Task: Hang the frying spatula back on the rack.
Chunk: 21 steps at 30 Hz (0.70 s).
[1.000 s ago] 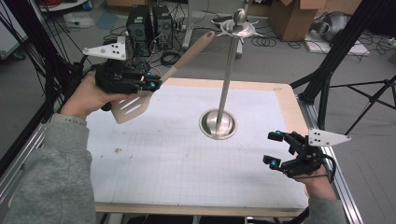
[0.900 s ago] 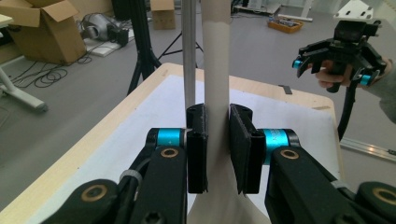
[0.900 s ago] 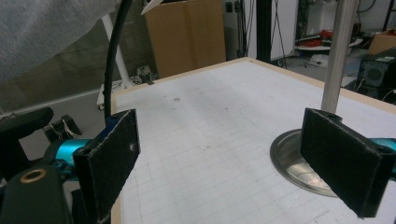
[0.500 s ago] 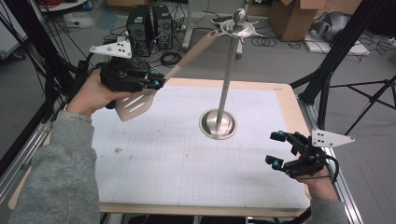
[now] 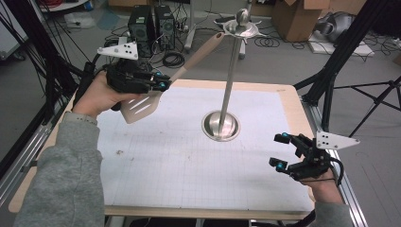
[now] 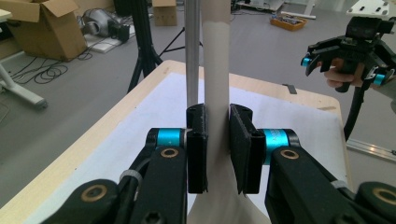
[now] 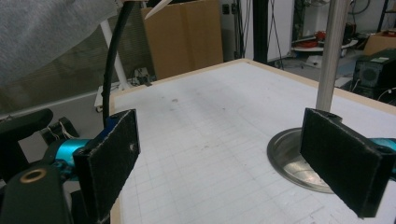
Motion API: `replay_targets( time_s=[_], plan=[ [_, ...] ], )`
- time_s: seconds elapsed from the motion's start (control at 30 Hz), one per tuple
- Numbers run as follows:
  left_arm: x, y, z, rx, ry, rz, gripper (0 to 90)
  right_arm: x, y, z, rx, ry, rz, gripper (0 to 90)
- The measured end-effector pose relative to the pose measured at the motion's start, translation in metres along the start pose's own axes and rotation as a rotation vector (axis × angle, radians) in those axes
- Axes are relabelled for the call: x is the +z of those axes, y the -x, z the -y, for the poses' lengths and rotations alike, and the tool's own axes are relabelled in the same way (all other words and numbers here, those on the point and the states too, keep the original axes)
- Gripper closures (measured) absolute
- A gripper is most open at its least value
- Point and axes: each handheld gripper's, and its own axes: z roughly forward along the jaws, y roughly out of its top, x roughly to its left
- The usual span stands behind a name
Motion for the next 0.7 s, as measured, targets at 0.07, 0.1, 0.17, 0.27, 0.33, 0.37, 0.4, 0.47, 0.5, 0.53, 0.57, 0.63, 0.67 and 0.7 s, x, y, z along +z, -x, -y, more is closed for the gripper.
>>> replay_targets(
  time_s=[0.07, 0.1, 0.17, 0.27, 0.33, 0.37, 0.4, 0.47, 0.5, 0.53, 0.57, 0.63, 0.67, 0.7],
  plan=[
    [0.002, 0.0, 0.0, -0.002, 0.001, -0.001, 77.1, 0.0, 0.0, 0.0, -0.005, 0.0, 0.0, 11.4],
    [0.003, 0.0, 0.0, -0.001, -0.001, -0.002, 77.1, 0.0, 0.0, 0.0, -0.002, 0.002, -0.001, 11.4],
    [0.005, 0.001, 0.0, 0.001, -0.006, 0.0, 77.1, 0.0, 0.0, 0.0, -0.001, 0.002, -0.001, 11.4],
    [0.009, 0.0, 0.0, -0.001, -0.011, -0.004, 77.1, 0.0, 0.0, 0.0, -0.007, 0.007, -0.002, 11.5],
    [0.011, 0.001, 0.001, -0.005, -0.01, -0.004, 77.1, 0.0, 0.0, 0.0, -0.005, 0.007, -0.002, 11.4],
    [0.012, 0.001, 0.001, -0.008, -0.007, -0.002, 77.1, 0.0, 0.0, -0.001, -0.007, 0.008, -0.001, 11.4],
    [0.014, 0.001, 0.001, -0.007, -0.009, -0.002, 77.1, 0.0, -0.001, -0.001, -0.003, 0.009, -0.002, 11.4],
    [0.015, 0.001, 0.001, -0.004, -0.014, -0.002, 77.1, 0.0, -0.001, -0.001, -0.006, 0.008, -0.001, 11.4],
    [0.016, 0.001, 0.001, -0.004, -0.016, -0.002, 77.1, 0.0, -0.001, -0.001, -0.004, 0.01, -0.001, 11.4],
    [0.017, 0.001, 0.002, -0.007, -0.017, -0.001, 77.1, -0.001, -0.001, -0.001, -0.005, 0.009, 0.0, 11.5],
    [0.018, 0.001, 0.002, -0.006, -0.02, -0.001, 77.1, -0.001, -0.001, -0.001, -0.004, 0.009, 0.0, 11.4],
    [0.02, 0.001, 0.002, -0.007, -0.022, -0.001, 77.1, -0.001, -0.001, -0.001, -0.003, 0.009, -0.001, 11.5],
    [0.021, 0.001, 0.002, -0.004, -0.029, -0.003, 77.1, -0.001, -0.001, -0.001, -0.004, 0.009, -0.001, 11.4],
    [0.022, 0.002, 0.002, -0.01, -0.025, -0.003, 77.1, -0.001, -0.002, -0.001, 0.001, 0.005, -0.003, 11.4]
  ],
)
